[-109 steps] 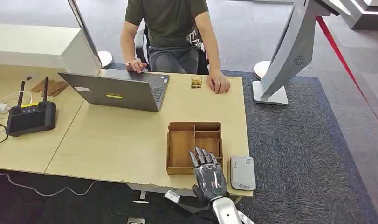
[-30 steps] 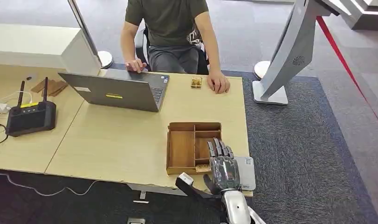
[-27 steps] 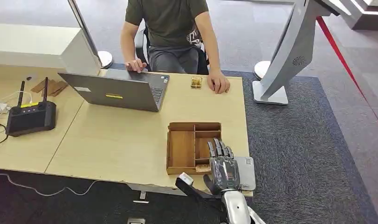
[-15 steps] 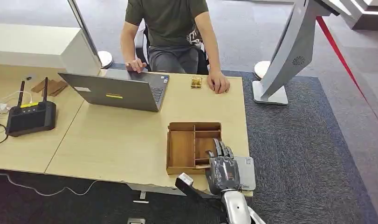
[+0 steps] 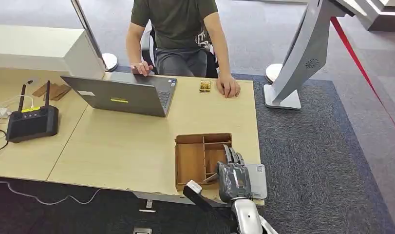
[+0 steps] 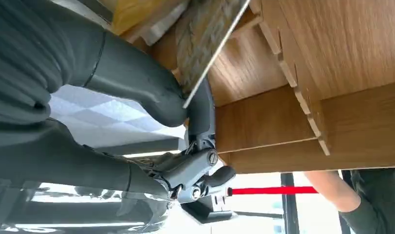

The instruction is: Pass the card to the sensor for recognition and then transmit it.

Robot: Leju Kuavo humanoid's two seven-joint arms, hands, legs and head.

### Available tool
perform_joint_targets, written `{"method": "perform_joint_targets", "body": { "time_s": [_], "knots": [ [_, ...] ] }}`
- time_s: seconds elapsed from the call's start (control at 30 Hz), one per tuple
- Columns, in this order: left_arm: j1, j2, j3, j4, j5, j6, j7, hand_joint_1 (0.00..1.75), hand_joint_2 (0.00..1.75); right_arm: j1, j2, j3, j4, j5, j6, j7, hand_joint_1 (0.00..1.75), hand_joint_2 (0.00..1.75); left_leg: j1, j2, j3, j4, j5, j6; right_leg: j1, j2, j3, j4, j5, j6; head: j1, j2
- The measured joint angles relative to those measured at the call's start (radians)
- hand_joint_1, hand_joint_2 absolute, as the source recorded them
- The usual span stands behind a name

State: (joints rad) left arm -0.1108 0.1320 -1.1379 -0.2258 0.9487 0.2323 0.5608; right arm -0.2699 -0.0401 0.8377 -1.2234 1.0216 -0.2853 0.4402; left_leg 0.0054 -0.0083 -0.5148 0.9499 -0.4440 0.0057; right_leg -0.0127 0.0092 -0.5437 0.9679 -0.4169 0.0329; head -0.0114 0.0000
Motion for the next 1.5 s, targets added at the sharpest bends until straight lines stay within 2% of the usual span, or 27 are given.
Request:
{"method": "perform_joint_targets", "body": {
  "time_s": [0.33,0.5,0.87,1.17,1.2,1.23,1.27,1.5],
  "knots": [
    [0.000,0.000,0.000,0.000,0.003,0.000,0.000,0.00,1.75,0.001,0.001,0.000,0.000,-0.008,0.019,-0.003,1.75,1.75,0.000,0.000,0.000,0.000,0.000,0.000,0.000,0.000,0.000,0.000,0.000,0.000,0.000,0.000],
    [0.000,0.000,0.000,0.000,0.006,0.000,0.000,0.00,1.75,0.001,0.001,0.000,-0.001,-0.007,0.004,-0.007,1.75,1.75,0.000,0.000,0.000,0.000,0.000,0.000,0.000,0.000,0.000,0.000,0.000,0.000,0.000,0.000],
    [0.001,0.000,0.000,0.000,0.003,0.000,-0.006,0.00,1.75,0.004,-0.031,-0.023,-0.170,0.026,-0.037,0.011,1.75,1.75,0.000,0.000,0.000,0.000,0.000,0.000,0.000,0.000,0.000,0.000,0.000,0.000,0.000,0.000],
    [0.001,-0.001,0.000,0.000,-0.006,-0.002,-0.006,0.00,1.75,0.010,-0.056,-0.032,-0.285,0.037,-0.034,0.020,1.75,1.75,0.000,0.000,0.000,0.000,0.000,0.000,0.000,0.000,0.000,0.000,0.000,0.000,0.000,0.000],
    [0.001,-0.001,0.000,0.000,-0.007,-0.003,-0.006,0.00,1.75,0.010,-0.059,-0.032,-0.294,0.037,-0.034,0.019,1.01,1.75,0.000,0.000,0.000,0.000,0.000,0.000,0.000,0.000,0.000,0.000,0.000,0.000,0.000,0.000],
    [0.001,-0.001,0.000,0.000,-0.007,-0.003,-0.006,0.00,1.75,0.011,-0.061,-0.032,-0.303,0.037,-0.034,0.019,0.14,1.75,0.000,0.000,0.000,0.000,0.000,0.000,0.000,0.000,0.000,0.000,0.000,0.000,0.000,0.000],
    [0.001,-0.001,0.000,0.000,-0.008,-0.003,-0.006,0.00,1.75,0.011,-0.064,-0.032,-0.311,0.037,-0.034,0.018,0.00,1.75,0.000,0.000,0.000,0.000,0.000,0.000,0.000,0.000,0.000,0.000,0.000,0.000,0.000,0.000],
    [0.001,-0.001,0.000,0.000,-0.008,-0.003,-0.006,0.00,1.75,0.034,-0.082,-0.057,-0.360,-0.010,-0.075,0.003,0.00,1.75,0.000,0.000,0.000,0.000,0.000,0.000,0.000,0.000,0.000,0.000,0.000,0.000,0.000,0.000]
  ]
}}
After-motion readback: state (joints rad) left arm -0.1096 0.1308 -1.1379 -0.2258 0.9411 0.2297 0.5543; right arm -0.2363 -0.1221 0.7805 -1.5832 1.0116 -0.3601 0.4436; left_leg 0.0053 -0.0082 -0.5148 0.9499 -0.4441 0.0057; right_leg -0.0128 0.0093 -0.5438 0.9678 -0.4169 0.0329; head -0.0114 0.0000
